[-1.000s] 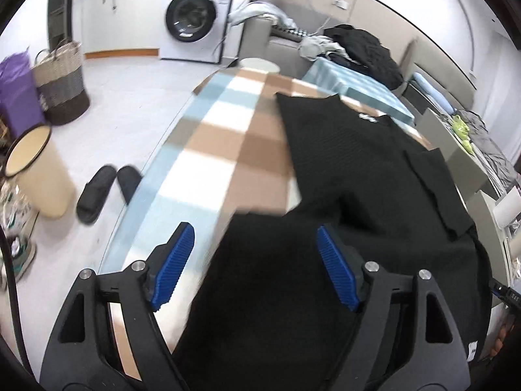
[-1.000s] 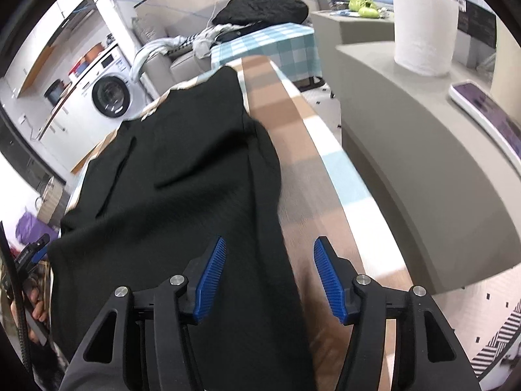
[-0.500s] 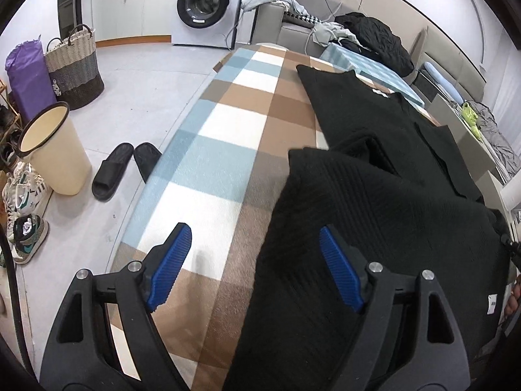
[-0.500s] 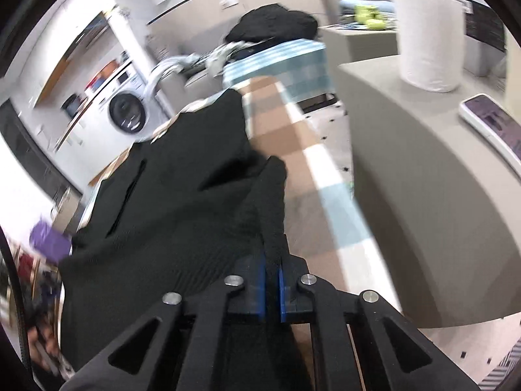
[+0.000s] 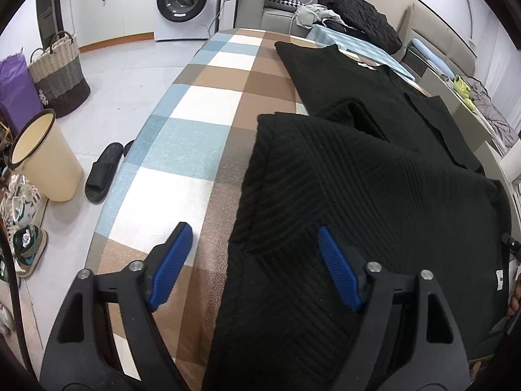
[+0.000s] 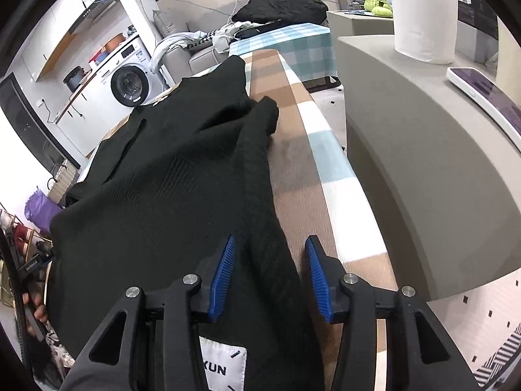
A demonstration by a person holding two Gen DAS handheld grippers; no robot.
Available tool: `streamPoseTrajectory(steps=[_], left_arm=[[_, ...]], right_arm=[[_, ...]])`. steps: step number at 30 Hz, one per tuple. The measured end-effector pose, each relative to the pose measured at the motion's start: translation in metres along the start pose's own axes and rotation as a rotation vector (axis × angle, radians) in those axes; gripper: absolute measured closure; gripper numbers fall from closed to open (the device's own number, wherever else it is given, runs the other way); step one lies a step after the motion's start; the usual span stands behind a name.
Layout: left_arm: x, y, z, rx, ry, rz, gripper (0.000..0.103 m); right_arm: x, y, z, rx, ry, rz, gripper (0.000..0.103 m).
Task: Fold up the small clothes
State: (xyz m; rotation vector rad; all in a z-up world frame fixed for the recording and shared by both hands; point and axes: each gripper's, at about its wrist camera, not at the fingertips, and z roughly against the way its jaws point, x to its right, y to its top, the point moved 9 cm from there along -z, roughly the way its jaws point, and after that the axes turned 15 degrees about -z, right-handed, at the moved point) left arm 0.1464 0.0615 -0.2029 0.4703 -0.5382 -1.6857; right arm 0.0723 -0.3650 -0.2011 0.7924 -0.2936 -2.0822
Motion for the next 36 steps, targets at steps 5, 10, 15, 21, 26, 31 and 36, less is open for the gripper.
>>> streamPoseTrajectory(steps=[5,10,15,21,26,31,36], left_arm=[[0.004,0.003,0.001,0.014,-0.006,-0.022,0.094],[-0.001,0.006,0.023,0.092,-0.002,-0.007,0.1],[-0.002,0.007,0.055,0.167,-0.017,0.005,0.1],[-0.001,-0.001,0.088,0.205,-0.044,0.028,0.1],[0.003,-0.017,0.092,0.182,-0.056,0.022,0.1],[0.005,-0.032,0.079,0.13,-0.029,0.029,0.092],[0.002,-0.043,0.065,0.091,-0.009,0.036,0.054]], right_arm=[[-0.009,-0.003,-0.002,0.005,0.032,0.042,0.088],[-0.023,0.002,0.015,0.065,0.129,0.061,0.097],[-0.025,0.013,0.042,0.126,0.247,0.01,0.098],[-0.02,0.012,0.049,0.117,0.31,-0.055,0.098],[-0.012,0.006,0.044,0.098,0.274,-0.071,0.098],[-0.005,-0.006,0.035,0.05,0.209,-0.05,0.09],[0.001,-0.016,0.032,0.033,0.194,-0.048,0.057]])
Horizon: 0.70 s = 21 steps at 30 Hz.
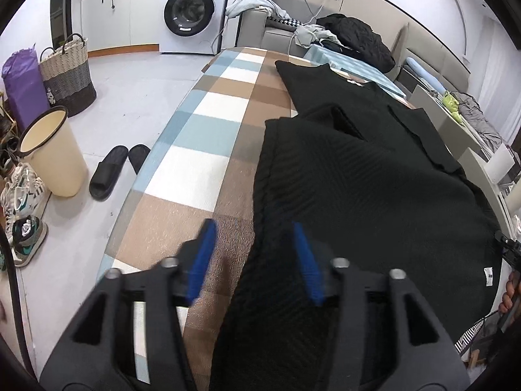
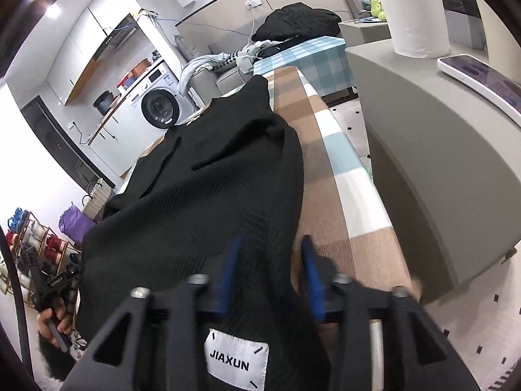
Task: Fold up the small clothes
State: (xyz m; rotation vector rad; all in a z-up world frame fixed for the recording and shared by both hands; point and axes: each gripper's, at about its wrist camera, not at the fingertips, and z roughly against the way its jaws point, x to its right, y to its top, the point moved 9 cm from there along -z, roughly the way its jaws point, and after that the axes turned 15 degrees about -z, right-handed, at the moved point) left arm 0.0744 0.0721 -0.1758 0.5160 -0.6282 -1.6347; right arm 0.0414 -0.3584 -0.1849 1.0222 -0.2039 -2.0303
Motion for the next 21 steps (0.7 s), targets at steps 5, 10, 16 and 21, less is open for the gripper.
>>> streamPoseTrajectory(steps=[5,10,16,21], left_arm=[[0.006,-0.001,-0.019,-0.036,-0.012,-0.014,0.054],[0.018,0.007,-0.022,-0.014,-0.051,-0.054,0.099],[0.008,0.023,0.017,0.121,-0.067,-0.012,0.1],[-0.001,0.04,0.057,0.235,-0.059,0.029,0.1]], right_arm=[[0.005,-0.005,-0.005,-0.008,-0.014,0.014,0.057],[-0.004,-0.007,-0.013,0.001,-0.002,0.066,0.087],[-0.022,0.0,0.015,0.095,0.105,0.104,0.098],[-0.039,0.01,0.051,0.195,0.244,0.081,0.099]])
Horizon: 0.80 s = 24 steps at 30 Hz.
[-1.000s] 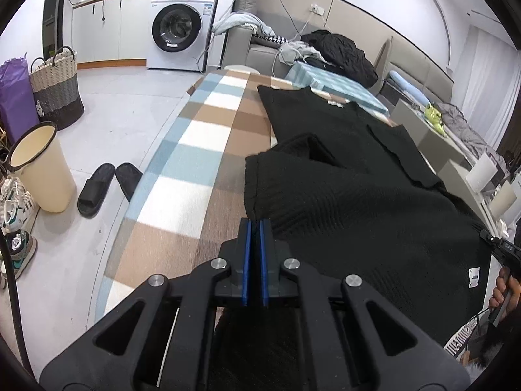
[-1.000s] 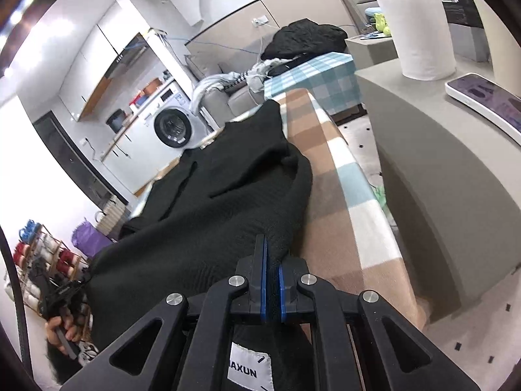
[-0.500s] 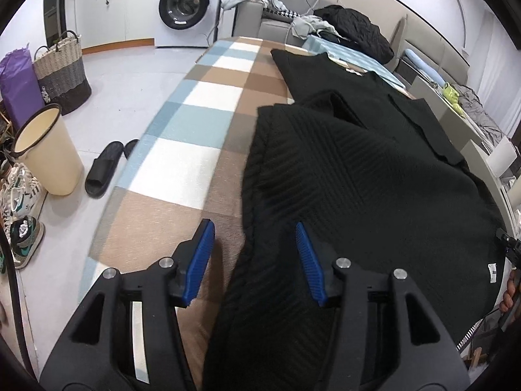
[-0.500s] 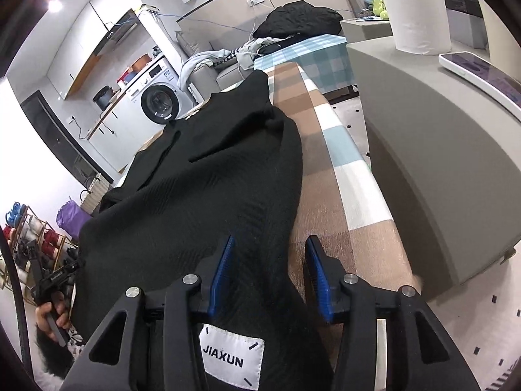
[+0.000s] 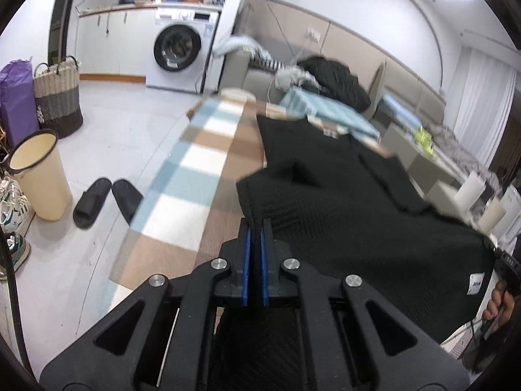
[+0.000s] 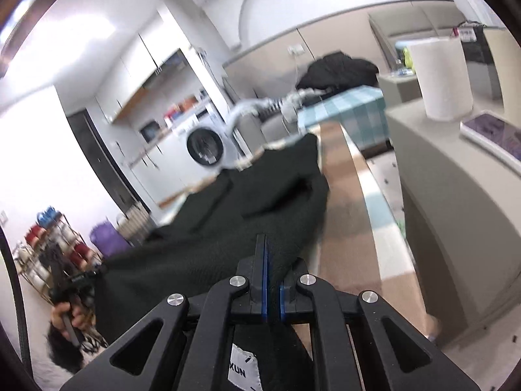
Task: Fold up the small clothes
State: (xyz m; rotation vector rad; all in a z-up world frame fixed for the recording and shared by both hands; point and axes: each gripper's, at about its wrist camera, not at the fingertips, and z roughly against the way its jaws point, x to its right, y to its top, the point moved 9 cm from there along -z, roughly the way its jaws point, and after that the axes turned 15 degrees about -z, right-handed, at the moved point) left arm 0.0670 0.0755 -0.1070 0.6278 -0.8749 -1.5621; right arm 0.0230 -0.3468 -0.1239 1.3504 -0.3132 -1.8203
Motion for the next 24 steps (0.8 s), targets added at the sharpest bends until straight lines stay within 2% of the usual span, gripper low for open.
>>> streamPoseTrajectory(steps=[5,9,12,16,19,24], left_arm=[[-0.004,0.023,0.013,0.053,-0.003,-0.004,0.1],[-0.006,0.044,-0.002,0.06,0.002,-0.018,0.1],[-0.01,0.06,-0.031,0.044,0.0,-0.016,0.1],[-0.013,0.074,-0.08,-0.005,0.009,-0.033,0.1],[-0.016,0.078,-0.118,-0.05,0.015,-0.03,0.1],[-0.024,0.083,-0.166,-0.099,0.011,0.003,0.1]], right_arm=[[-0.013,0.019,0.012,0.047,0.093,-0.063,0.099],[-0.02,0.035,-0.006,0.05,0.039,-0.053,0.099],[-0.023,0.05,-0.025,0.054,-0.01,-0.063,0.099],[-0.017,0.074,-0.067,0.05,-0.14,-0.079,0.098],[-0.01,0.084,-0.1,0.02,-0.204,-0.105,0.098],[0.007,0.1,-0.142,0.018,-0.258,-0.17,0.098]])
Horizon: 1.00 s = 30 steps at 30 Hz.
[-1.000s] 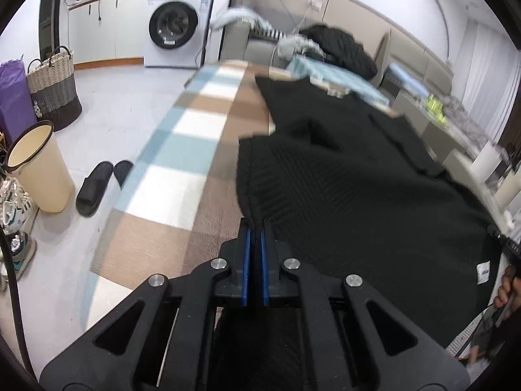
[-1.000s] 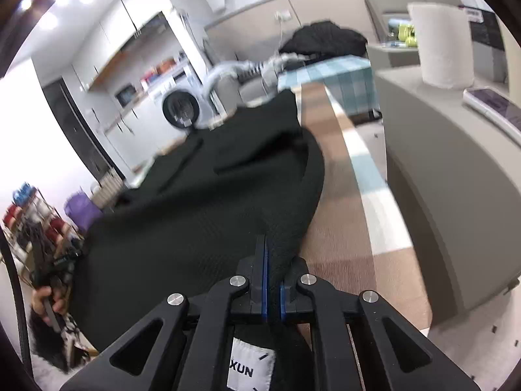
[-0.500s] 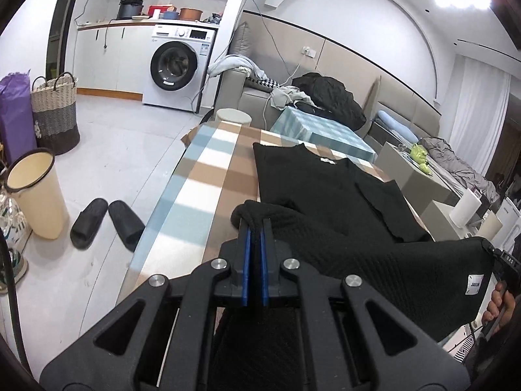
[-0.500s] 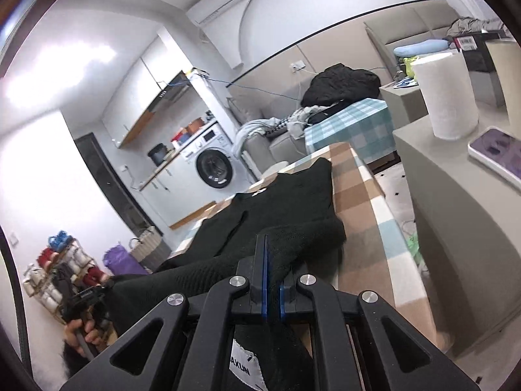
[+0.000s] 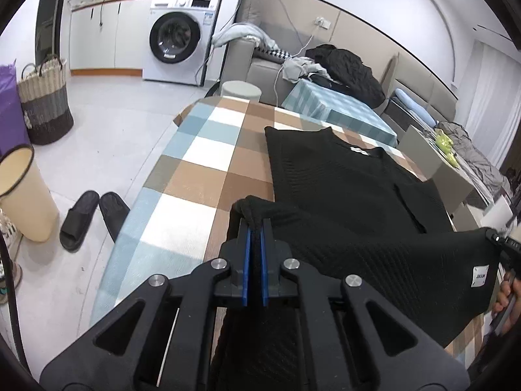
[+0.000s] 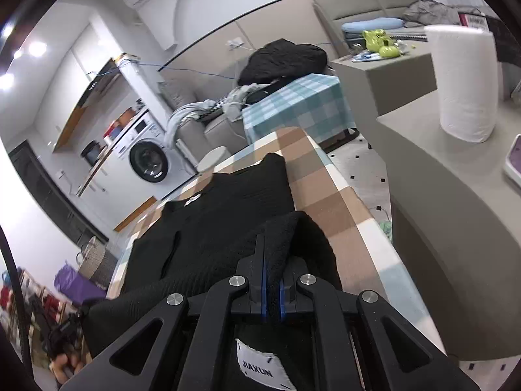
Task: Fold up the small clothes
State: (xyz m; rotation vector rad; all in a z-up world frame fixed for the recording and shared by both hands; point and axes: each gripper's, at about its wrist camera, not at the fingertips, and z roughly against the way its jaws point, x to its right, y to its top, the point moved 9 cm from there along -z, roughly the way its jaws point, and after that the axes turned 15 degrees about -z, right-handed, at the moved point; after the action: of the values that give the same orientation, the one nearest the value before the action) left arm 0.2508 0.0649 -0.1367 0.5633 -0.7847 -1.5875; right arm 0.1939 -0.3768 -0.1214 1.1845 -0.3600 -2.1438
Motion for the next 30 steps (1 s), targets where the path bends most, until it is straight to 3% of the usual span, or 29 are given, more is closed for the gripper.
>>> streamPoseTrajectory(steps=[3,6,7,8,10,11,12,17,19,20,21,22,23,30], left_arm=[[-0.002,-0.004,-0.022,-0.048,0.001,0.003,0.099],[-0.002,-0.015,-0.031,-0.087,0.003,0.001,0.094],[-0.002,-0.017,-0.031,-0.094,0.003,0.001,0.092],[-0.002,-0.021,-0.031,-0.104,0.004,-0.001,0.084],[-0.002,-0.027,-0.03,-0.113,-0.003,-0.003,0.065],[0.0,-0.03,-0.029,-0.116,-0.012,-0.004,0.05],[0.0,-0.031,-0.03,-0.114,-0.017,-0.004,0.047],[0.009,-0.031,-0.047,-0.128,-0.036,-0.015,0.049],[0.012,-0.031,-0.054,-0.129,-0.048,-0.012,0.068],[0.013,-0.031,-0.058,-0.14,-0.038,-0.016,0.085],[0.013,-0.032,-0.061,-0.148,-0.026,-0.022,0.095],[0.013,-0.033,-0.062,-0.152,-0.026,-0.024,0.095],[0.013,-0.034,-0.063,-0.15,-0.027,-0.02,0.095],[0.001,-0.043,-0.049,-0.147,0.003,-0.035,0.096]], right_arm=[[0.003,0.002,-0.025,-0.015,-0.055,0.0,0.098],[0.015,-0.003,-0.039,-0.052,-0.129,0.007,0.081],[0.02,-0.005,-0.041,-0.07,-0.14,0.001,0.071],[0.025,-0.007,-0.038,-0.081,-0.141,-0.007,0.063],[0.034,-0.011,-0.028,-0.077,-0.148,-0.001,0.061],[0.038,-0.013,-0.025,-0.076,-0.16,0.009,0.057],[0.044,-0.015,-0.023,-0.082,-0.184,0.023,0.054],[0.051,-0.023,-0.033,-0.119,-0.195,0.049,0.053],[0.047,-0.025,-0.042,-0.13,-0.189,0.06,0.053],[0.044,-0.027,-0.047,-0.137,-0.186,0.068,0.056],[0.041,-0.028,-0.05,-0.139,-0.183,0.08,0.061],[0.037,-0.031,-0.053,-0.143,-0.183,0.102,0.069],[0.035,-0.033,-0.055,-0.148,-0.19,0.119,0.071],[0.031,-0.048,-0.054,-0.182,-0.193,0.173,0.078]])
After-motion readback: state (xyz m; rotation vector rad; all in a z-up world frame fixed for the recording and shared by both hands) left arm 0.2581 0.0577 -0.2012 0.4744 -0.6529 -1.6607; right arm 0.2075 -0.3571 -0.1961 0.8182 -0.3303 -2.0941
